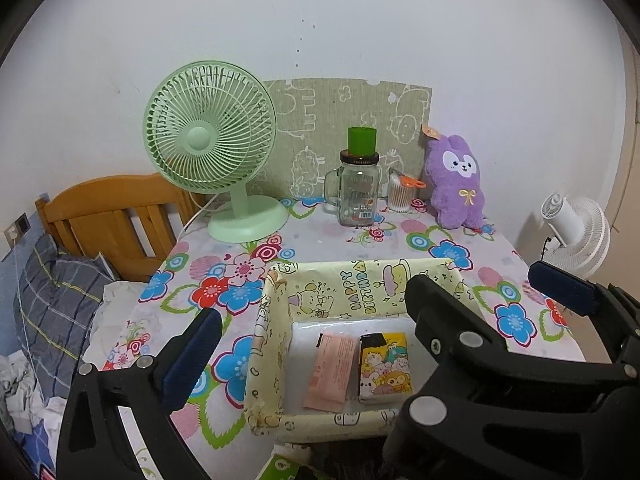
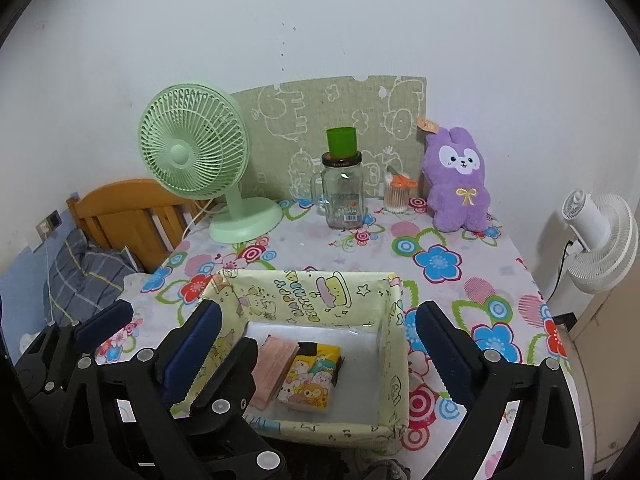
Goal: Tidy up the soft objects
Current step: 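Withdraw both tools from the box back toward the remaining pile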
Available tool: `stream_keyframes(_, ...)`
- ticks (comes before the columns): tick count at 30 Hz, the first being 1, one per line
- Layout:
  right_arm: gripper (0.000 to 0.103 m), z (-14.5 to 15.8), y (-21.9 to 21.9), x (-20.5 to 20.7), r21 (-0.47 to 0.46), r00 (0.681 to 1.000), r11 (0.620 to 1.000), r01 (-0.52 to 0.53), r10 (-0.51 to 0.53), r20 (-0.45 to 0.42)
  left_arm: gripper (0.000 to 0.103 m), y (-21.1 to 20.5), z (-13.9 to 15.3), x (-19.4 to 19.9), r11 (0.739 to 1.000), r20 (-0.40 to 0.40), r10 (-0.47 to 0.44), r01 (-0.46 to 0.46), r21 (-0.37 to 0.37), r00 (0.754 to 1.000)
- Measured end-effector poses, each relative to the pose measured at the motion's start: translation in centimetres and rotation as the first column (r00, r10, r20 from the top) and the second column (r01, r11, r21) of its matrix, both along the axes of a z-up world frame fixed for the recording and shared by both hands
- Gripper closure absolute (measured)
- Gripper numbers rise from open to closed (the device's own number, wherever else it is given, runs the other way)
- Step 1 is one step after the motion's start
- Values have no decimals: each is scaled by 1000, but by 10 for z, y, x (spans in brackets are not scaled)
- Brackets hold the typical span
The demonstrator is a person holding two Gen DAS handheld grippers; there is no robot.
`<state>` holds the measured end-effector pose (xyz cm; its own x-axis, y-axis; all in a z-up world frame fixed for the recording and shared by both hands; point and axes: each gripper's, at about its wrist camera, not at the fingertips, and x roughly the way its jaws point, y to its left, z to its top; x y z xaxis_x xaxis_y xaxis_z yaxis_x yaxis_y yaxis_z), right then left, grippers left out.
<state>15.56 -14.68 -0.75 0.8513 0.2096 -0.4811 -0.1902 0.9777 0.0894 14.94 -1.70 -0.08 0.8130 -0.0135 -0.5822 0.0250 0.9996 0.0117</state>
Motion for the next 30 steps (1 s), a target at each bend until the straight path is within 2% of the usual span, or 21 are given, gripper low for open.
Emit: stream_keyframes(30, 4, 14, -13, -73, -44, 996, 998, 51, -48, 78, 0, -11, 16, -66, 1000, 55, -14, 15, -16, 998)
